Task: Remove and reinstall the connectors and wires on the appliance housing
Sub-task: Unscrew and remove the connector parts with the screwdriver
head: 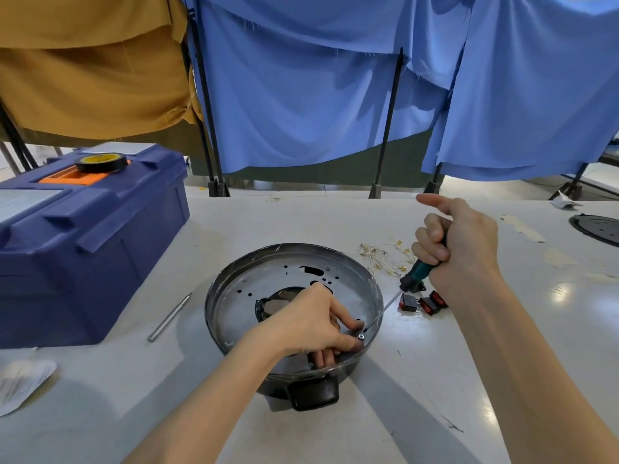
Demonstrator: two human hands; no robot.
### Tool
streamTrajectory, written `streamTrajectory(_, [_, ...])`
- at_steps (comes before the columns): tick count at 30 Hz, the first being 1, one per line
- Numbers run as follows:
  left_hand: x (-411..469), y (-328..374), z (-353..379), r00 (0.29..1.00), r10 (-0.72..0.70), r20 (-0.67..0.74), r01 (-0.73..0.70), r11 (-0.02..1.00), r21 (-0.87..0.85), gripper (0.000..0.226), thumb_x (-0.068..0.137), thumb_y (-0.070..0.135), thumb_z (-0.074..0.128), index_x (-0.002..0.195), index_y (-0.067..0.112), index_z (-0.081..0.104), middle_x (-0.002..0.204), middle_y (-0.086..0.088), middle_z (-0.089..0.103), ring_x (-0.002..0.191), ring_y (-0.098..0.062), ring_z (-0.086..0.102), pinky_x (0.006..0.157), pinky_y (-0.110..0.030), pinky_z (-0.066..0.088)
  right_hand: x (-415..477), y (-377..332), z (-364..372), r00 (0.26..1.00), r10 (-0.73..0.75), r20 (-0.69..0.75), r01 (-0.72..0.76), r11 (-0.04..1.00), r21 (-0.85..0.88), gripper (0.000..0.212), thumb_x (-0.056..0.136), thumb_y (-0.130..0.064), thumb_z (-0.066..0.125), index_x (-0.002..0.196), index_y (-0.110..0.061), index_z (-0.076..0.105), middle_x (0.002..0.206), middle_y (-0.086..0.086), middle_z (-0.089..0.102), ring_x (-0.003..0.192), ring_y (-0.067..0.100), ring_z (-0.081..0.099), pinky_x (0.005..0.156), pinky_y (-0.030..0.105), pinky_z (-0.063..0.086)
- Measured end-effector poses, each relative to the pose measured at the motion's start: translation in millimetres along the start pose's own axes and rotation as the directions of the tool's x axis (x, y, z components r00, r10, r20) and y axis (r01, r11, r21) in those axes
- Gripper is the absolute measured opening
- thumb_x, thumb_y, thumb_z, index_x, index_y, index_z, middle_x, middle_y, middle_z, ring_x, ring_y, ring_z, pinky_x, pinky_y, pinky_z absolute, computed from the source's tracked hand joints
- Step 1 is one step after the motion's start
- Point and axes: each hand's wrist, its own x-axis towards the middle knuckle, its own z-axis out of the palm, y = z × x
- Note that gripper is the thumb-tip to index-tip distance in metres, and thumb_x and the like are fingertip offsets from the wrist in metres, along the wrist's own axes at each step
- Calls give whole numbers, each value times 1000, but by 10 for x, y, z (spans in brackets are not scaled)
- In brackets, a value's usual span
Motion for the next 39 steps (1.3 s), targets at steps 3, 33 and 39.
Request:
streamTrajectory(3, [-14,9,1,1000,4,-5,-4,1000,8,22,80,15,76,101,12,71,57,-9,62,40,-16,58,47,-21,49,-13,43,0,1000,4,-3,-4,1000,-14,27,90,-2,37,91,-4,65,40,1,35,29,11,19,34,16,19])
streamTrajectory(33, [-41,409,-10,914,349,-209,-398,871,-286,14,79,13,77,77,26,72,80,-2,75,80,-22,73,78,-29,58,-407,227,199,803,-320,503,512,803,-306,40,93,6,39,80,-16,70,55,4,50,51,12,45,53,20,43])
streamTrajectory(39, [-35,327,-49,931,330,-160,-366,862,-352,10,90,8,64,97,9,71,86,-9,75,86,-26,72,86,-38,57,-322,30,27,702,-48,710,407,846,-345,33,82,-9,43,98,-9,72,83,6,70,77,18,64,74,25,53])
